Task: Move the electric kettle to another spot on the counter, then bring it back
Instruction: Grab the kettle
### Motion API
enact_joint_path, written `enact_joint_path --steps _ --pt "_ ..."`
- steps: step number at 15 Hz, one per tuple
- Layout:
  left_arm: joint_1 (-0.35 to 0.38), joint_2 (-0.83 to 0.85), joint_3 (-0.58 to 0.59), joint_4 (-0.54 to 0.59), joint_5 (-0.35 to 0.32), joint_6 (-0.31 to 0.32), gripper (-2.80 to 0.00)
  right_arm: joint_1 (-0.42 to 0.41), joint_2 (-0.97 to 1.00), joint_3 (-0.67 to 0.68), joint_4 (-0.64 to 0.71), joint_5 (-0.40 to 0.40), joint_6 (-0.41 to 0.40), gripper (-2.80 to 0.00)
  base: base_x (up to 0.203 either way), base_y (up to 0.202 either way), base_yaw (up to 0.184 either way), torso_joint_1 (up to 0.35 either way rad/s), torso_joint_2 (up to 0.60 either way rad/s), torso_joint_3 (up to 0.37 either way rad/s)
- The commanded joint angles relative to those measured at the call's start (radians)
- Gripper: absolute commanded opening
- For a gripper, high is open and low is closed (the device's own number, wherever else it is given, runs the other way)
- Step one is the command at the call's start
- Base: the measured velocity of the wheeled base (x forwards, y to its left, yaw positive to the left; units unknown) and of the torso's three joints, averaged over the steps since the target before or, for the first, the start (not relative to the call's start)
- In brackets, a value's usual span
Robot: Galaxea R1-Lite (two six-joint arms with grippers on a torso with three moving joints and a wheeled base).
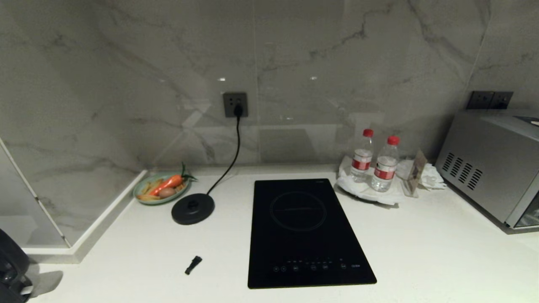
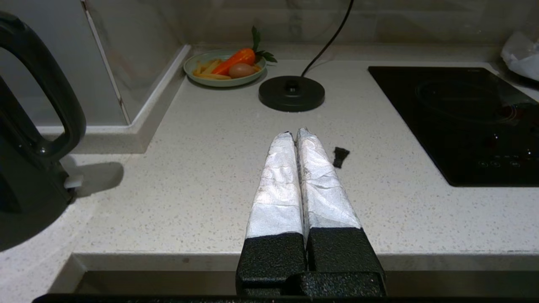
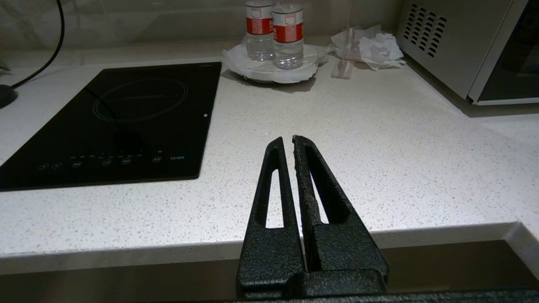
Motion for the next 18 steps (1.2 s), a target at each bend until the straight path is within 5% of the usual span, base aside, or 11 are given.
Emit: enact_joint_path --steps 1,12,18 --pt "0.0 0.0 0.0 0.0 0.0 -0.001 -2.8 0.0 0.0 0.0 0.0 0.001 0.0 -2.8 0.0 0.0 0.0 0.14 -0.35 -0.212" --pt "0.0 0.0 0.0 0.0 0.0 -0.001 -2.8 0.0 0.0 0.0 0.0 0.001 -0.002 -2.8 0.0 0.0 0.0 0.144 -0.34 -0.194" --pt "0.0 0.0 0.0 0.0 0.0 -0.001 -2.8 0.0 0.0 0.0 0.0 0.001 -0.001 -2.8 0.0 0.0 0.0 0.01 -0.04 -0.015"
